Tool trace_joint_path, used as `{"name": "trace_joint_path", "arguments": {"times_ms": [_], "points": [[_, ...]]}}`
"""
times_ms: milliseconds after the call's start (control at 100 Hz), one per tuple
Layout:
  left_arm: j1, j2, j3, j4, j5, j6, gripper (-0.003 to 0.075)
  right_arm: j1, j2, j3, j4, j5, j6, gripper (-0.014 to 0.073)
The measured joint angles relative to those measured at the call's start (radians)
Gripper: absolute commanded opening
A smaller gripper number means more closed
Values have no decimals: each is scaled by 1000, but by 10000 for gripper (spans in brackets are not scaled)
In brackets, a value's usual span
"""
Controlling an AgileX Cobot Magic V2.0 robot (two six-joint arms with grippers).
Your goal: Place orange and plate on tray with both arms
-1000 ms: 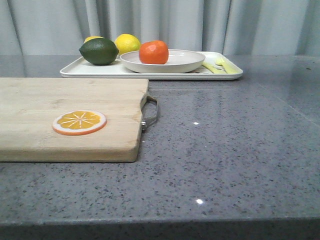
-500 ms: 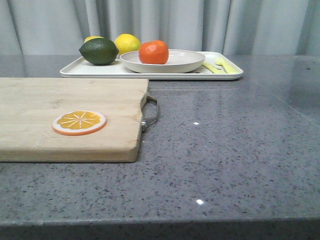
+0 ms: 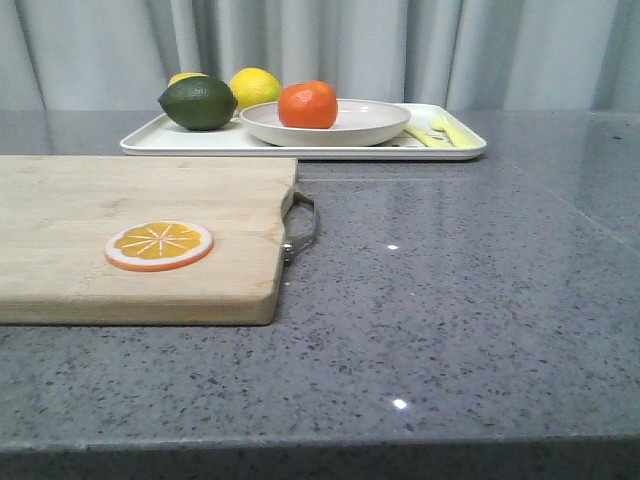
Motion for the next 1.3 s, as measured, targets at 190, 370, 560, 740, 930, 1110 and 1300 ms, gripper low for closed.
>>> {"name": "trace_joint_path", "arguments": {"times_ms": [190, 370, 560, 740, 930, 1110, 1300], "points": [[0, 0, 0, -1, 0, 0, -19, 0, -221, 207, -2, -74, 0, -65], [0, 0, 0, -1, 0, 0, -19, 0, -418, 342, -2, -99, -2, -65], [0, 0, 0, -1, 0, 0, -19, 0, -586, 431, -2, -147, -2, -65], [0, 0, 0, -2, 0, 0, -19, 0, -640, 450, -2, -154, -2, -65], [0, 0, 0, -2, 0, -2, -19, 0, -640, 450, -2, -154, -2, -65], [0, 0, 0, -2, 0, -2, -19, 0, -640, 450, -2, -154, -2, -65], [0, 0, 0, -2, 0, -2, -19, 0, -640, 450, -2, -154, -2, -65]]}}
